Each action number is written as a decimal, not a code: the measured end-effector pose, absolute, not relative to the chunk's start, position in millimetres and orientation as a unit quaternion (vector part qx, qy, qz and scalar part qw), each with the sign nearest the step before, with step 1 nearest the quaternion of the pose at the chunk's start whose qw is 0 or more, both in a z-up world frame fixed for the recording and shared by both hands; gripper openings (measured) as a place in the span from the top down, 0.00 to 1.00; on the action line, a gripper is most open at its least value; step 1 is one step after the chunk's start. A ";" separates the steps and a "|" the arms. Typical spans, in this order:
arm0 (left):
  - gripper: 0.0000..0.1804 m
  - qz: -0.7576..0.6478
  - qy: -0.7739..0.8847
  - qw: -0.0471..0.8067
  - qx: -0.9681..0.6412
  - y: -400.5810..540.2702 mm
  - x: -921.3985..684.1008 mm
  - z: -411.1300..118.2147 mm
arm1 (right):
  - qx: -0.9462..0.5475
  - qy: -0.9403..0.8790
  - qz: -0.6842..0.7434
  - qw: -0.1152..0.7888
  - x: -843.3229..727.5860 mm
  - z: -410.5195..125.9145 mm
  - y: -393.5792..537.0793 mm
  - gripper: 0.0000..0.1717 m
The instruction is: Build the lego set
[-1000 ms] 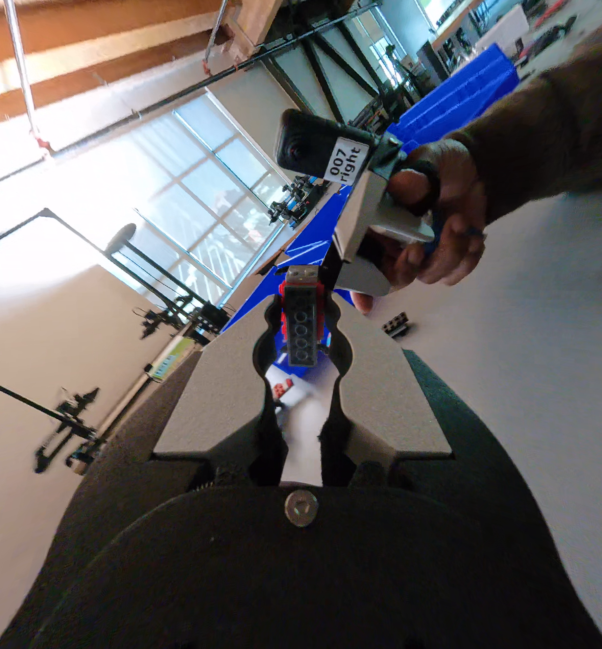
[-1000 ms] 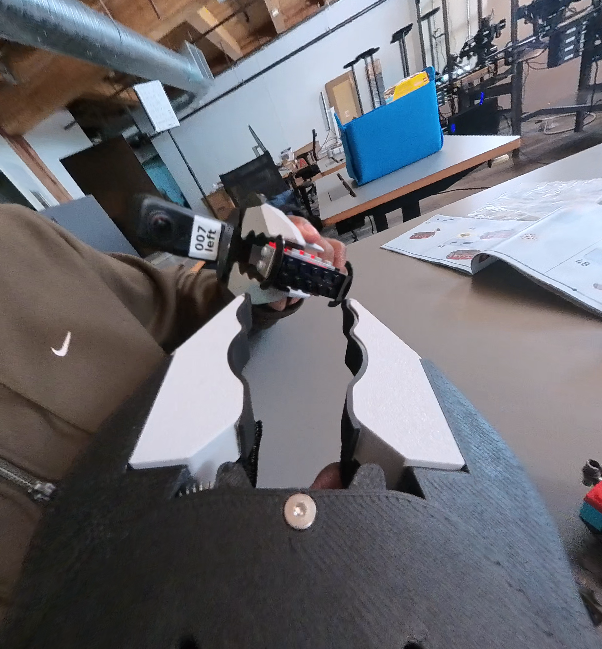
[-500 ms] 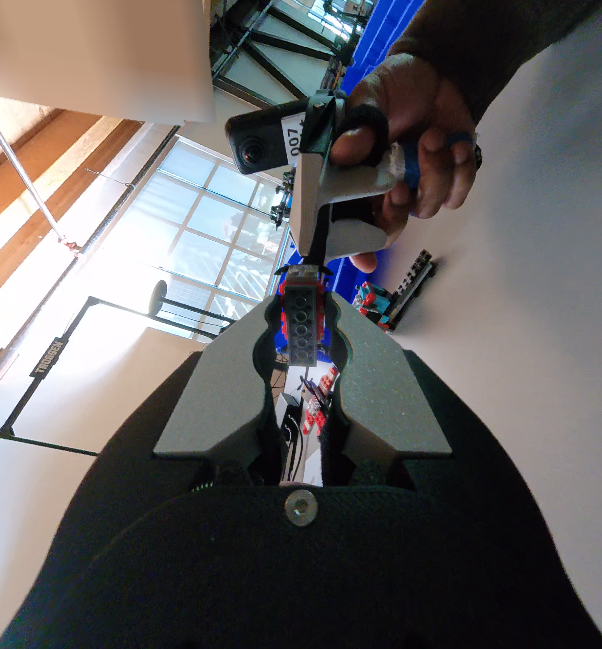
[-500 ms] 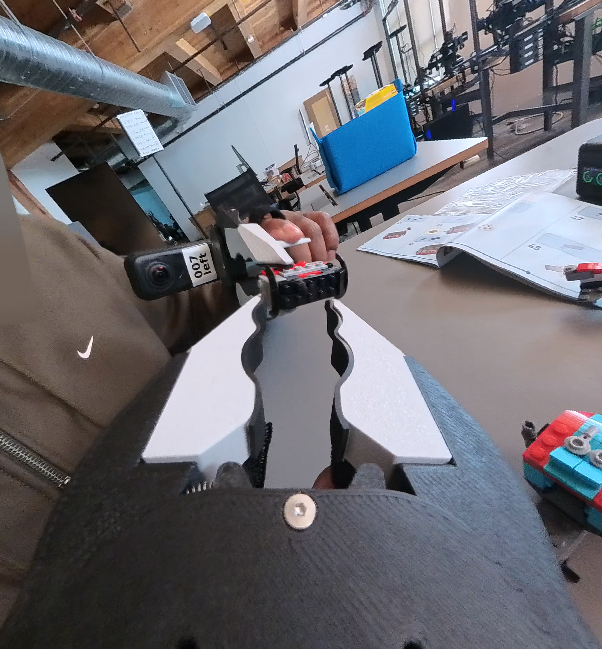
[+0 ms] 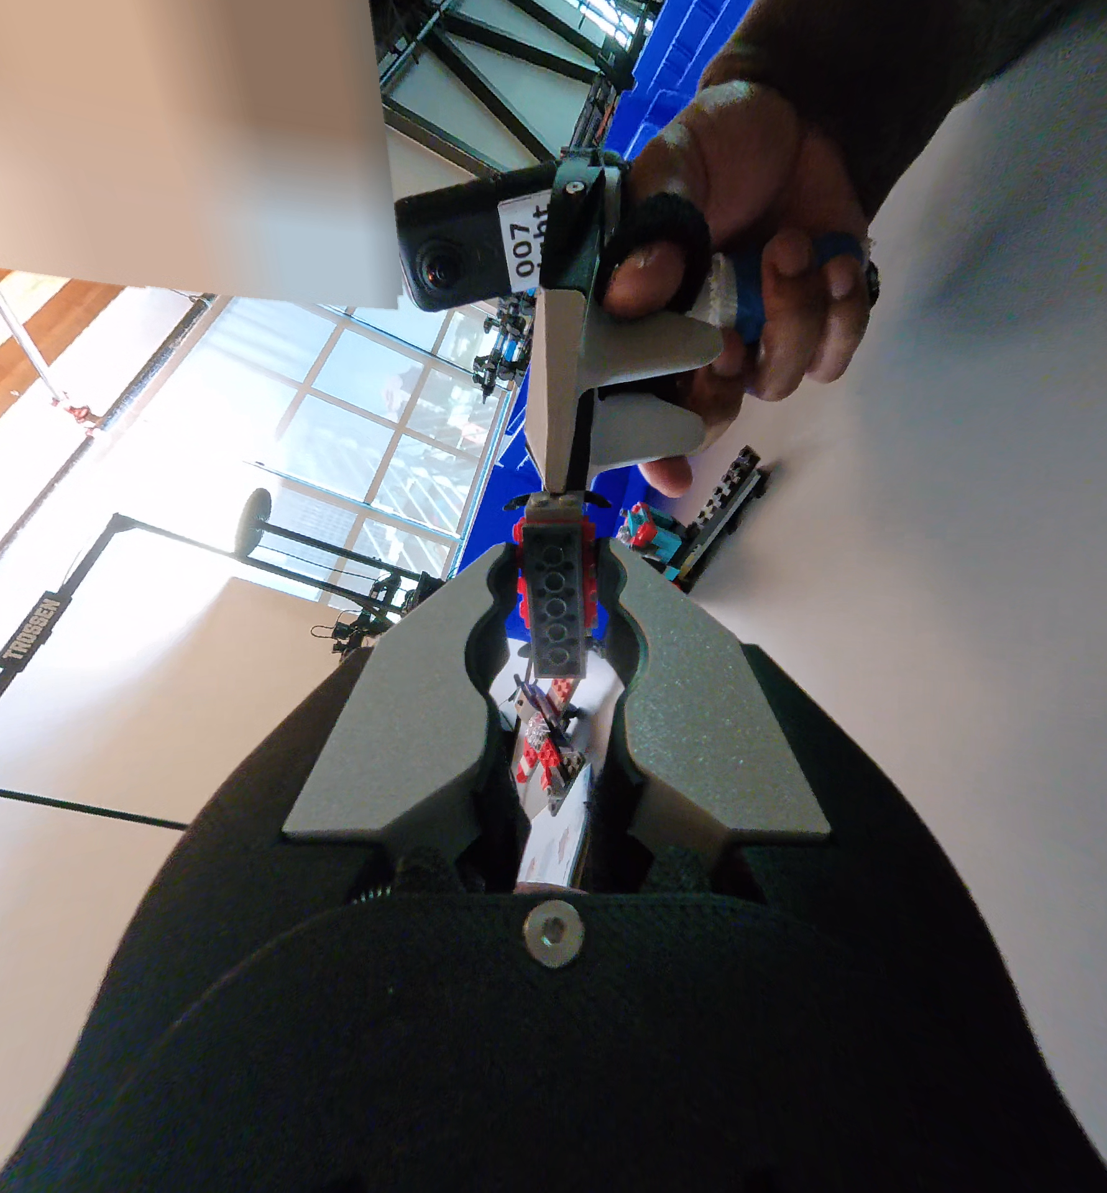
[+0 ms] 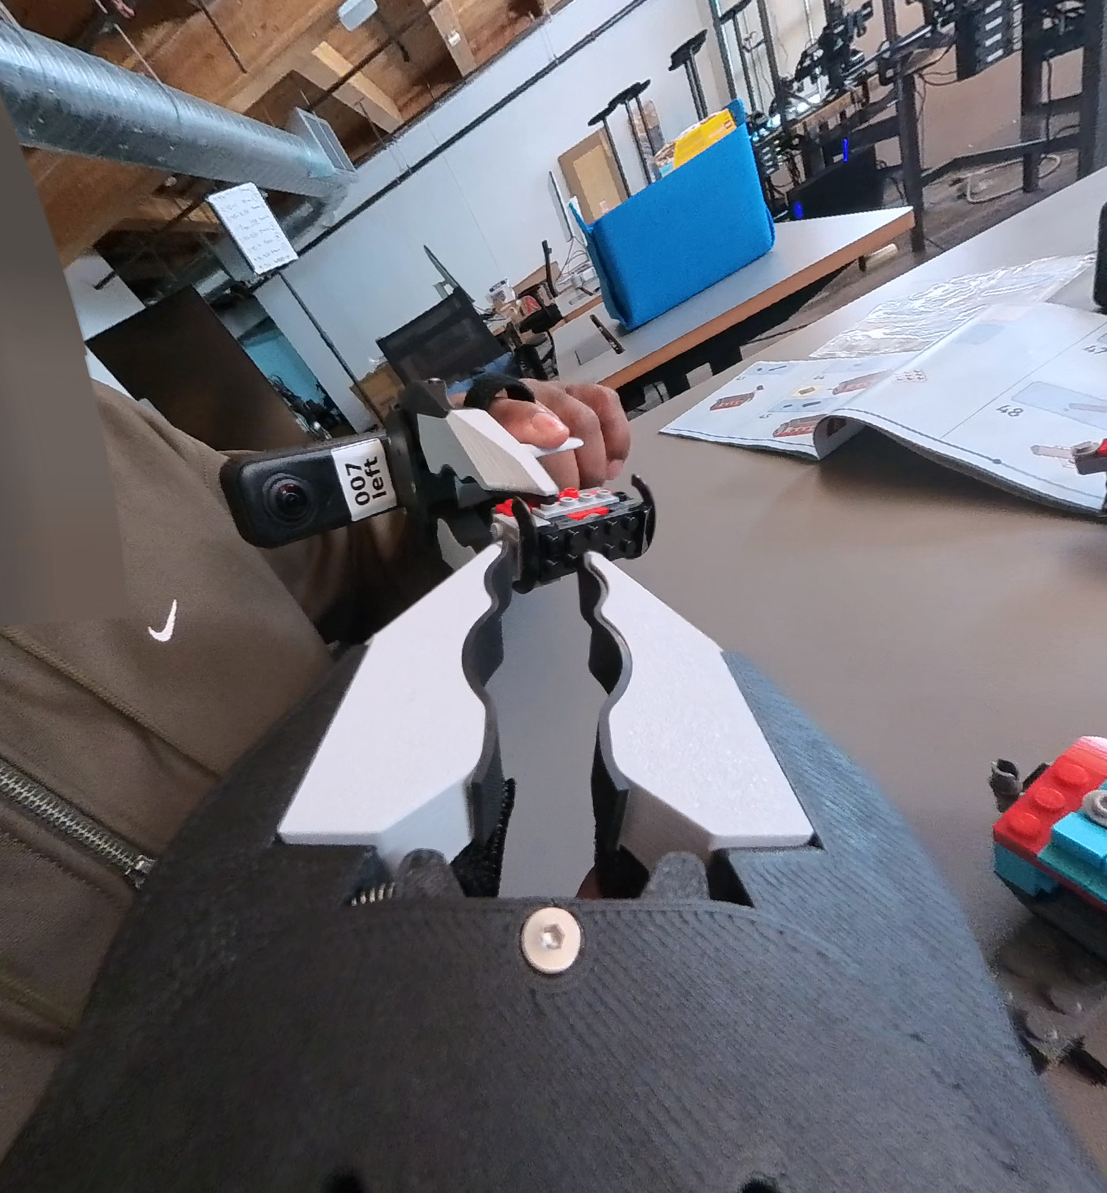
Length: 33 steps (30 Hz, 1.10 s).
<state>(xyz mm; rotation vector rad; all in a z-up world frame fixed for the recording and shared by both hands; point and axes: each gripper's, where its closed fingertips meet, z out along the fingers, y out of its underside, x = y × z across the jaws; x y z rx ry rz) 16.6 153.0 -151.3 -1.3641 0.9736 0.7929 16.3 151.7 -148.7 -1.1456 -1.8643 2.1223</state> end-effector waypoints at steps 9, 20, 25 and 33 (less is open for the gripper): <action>0.88 0.321 0.417 0.613 -0.589 152.8 23.3 -152.3 | -0.372 -0.601 0.707 0.026 18.9 -149.9 151.9 0.89; 0.88 0.316 0.417 0.616 -0.589 153.5 24.2 -155.2 | -0.374 -0.597 0.710 0.020 18.6 -152.7 152.6 0.89; 0.88 0.316 0.416 0.617 -0.589 153.3 24.0 -154.9 | -0.376 -0.596 0.710 0.020 18.0 -152.5 152.2 0.89; 0.87 0.320 0.401 0.622 -0.592 154.6 19.1 -153.9 | -0.383 -0.592 0.709 0.036 17.0 -149.0 151.3 0.89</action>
